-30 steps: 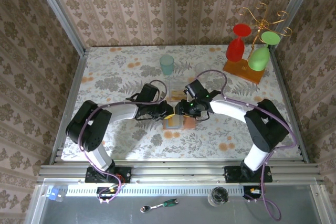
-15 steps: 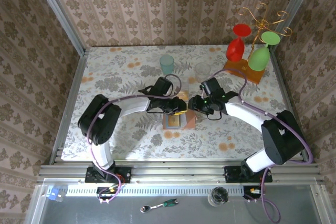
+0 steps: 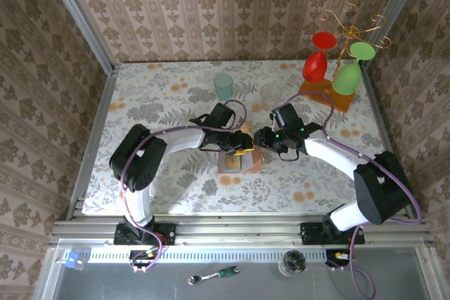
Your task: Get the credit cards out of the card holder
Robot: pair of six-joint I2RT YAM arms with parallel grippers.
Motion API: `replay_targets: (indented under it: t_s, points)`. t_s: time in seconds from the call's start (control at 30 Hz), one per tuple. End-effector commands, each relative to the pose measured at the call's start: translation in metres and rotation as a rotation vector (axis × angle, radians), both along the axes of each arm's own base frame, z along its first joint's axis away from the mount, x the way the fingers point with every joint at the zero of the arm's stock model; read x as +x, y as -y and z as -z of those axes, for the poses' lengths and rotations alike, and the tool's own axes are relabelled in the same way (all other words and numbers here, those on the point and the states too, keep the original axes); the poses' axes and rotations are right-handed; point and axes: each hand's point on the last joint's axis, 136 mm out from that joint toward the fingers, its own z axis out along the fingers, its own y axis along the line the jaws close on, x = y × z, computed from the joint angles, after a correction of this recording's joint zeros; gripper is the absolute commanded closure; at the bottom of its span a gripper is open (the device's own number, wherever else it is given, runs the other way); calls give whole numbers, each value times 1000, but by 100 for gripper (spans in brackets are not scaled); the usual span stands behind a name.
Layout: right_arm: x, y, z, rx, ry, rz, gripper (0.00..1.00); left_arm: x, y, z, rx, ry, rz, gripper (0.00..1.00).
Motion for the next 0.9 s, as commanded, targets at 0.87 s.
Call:
replay_targets:
  t_s: [0.87]
  points:
    - [-7, -32, -2, 17, -18, -41, 58, 11, -31, -16, -37, 80, -75, 66]
